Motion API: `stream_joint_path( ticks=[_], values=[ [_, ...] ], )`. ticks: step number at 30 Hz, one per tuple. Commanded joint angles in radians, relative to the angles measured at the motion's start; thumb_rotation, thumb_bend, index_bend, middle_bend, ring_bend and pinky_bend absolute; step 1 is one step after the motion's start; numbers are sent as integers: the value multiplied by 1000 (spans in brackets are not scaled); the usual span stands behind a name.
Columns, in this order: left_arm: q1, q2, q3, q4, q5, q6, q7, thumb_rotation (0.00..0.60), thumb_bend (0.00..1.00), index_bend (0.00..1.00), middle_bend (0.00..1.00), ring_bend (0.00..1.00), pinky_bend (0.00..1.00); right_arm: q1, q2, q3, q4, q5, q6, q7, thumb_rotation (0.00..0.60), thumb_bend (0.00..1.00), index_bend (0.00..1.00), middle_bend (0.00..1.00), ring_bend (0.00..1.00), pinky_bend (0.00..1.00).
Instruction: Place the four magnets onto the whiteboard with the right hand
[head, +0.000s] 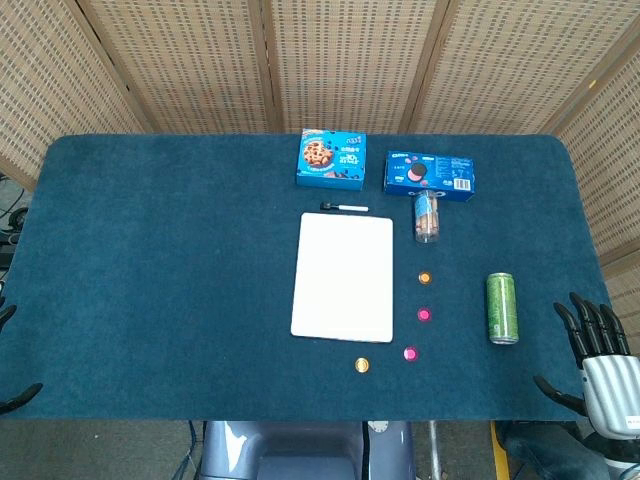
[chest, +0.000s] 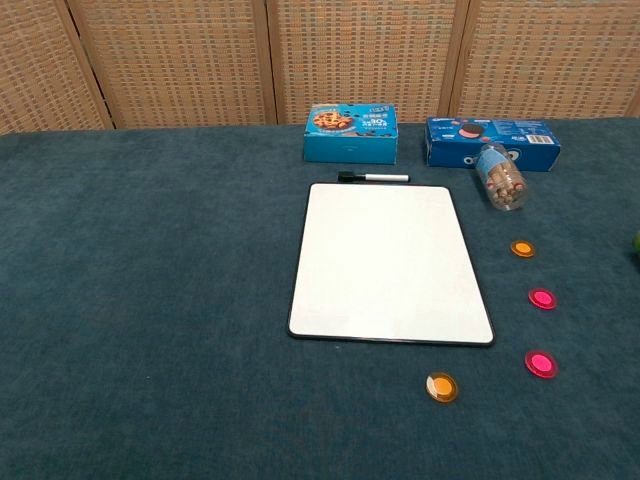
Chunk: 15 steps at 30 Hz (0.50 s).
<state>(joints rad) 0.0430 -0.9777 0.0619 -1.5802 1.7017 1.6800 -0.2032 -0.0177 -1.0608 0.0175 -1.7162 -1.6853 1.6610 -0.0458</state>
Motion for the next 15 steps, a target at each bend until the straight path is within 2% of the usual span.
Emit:
stream_joint_path(
  ticks=[1,9,12,15],
  values=[
    [-1,0,-1,1,-3,-2,-2,600,0,0,0,0,0,1,-3,-1,0,0,-5,-6,600,0,0,0,0,0],
    [-3,2,0,-3,0,-6,-4,600,0,0,0,0,0,16,-7,1,-1,11,-41,-15,600,0,0,0,0,0],
    [-1,2,1,-2,2,-1,-7,600,0,0,0,0,0,43,-8,19,3,20,-70,-6,600,0,0,0,0,0],
    [-3,2,-1,-4,-1,-6,-5,600,0,0,0,0,0,100,-9,61,8,44,-131,-58,600,2,0,5,0,0]
  ],
)
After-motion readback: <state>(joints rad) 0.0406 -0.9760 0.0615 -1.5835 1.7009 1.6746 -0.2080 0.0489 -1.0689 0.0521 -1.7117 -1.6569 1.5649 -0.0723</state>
